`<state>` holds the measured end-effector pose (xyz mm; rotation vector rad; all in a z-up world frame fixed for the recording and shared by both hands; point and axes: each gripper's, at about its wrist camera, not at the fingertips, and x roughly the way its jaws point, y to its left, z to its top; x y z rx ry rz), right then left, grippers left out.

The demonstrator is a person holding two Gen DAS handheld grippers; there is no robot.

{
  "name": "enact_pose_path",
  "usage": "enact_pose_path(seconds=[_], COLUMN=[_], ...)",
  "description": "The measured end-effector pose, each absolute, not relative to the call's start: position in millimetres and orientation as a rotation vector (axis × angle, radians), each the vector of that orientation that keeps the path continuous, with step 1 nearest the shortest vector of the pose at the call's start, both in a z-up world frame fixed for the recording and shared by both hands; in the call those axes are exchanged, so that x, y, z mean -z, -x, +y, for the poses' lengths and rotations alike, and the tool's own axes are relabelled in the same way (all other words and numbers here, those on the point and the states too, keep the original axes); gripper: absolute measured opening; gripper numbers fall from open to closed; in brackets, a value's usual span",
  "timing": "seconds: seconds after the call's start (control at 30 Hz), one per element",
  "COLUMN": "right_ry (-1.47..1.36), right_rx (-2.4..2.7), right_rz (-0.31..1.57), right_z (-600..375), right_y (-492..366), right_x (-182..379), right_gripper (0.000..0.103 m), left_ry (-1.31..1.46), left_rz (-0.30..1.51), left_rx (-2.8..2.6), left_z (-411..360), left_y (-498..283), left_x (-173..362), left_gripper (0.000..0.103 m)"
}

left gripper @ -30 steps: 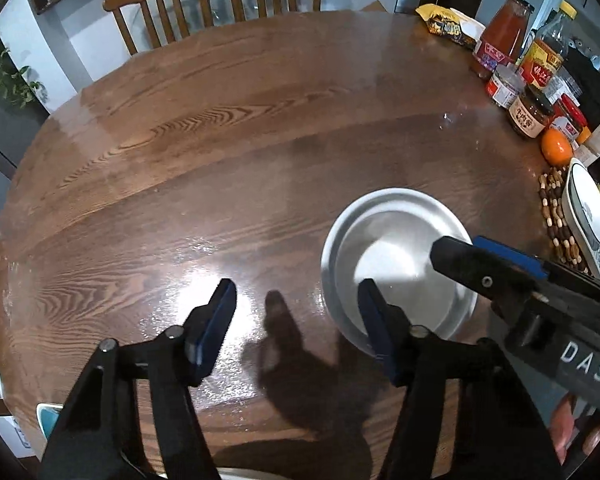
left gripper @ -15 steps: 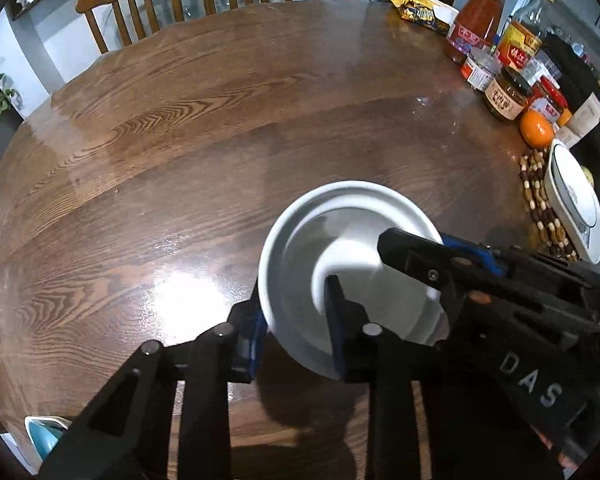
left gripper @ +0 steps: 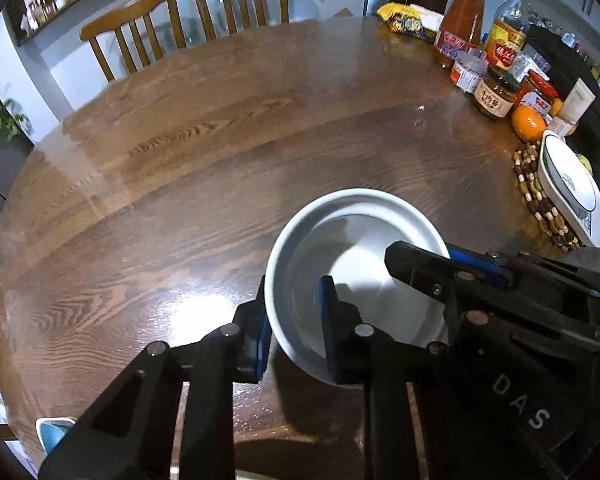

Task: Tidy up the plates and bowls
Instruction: 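Lift the ramekin with both grippers and carry it over the nested bowls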

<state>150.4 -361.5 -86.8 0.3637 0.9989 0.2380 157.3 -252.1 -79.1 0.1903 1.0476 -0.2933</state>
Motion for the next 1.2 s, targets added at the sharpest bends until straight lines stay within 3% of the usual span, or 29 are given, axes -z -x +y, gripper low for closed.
enact_pose_path(seconds=[0.37, 1.2], right_ry=[-0.35, -0.257], right_rx=[-0.266, -0.31], right_rz=[0.898, 0.828], right_z=[-356.3, -313.4], right_y=[-117.0, -38.1], right_x=[45.7, 1.9], right_gripper=[0.015, 0.015], left_ry=[-0.209, -0.154], left_rz=[0.914, 0.821], left_rx=[0.282, 0.266], left_z=[-240.7, -194.5], left_y=[-119.3, -34.2], left_x=[37.8, 2.5], left_gripper=[0.019, 0.02])
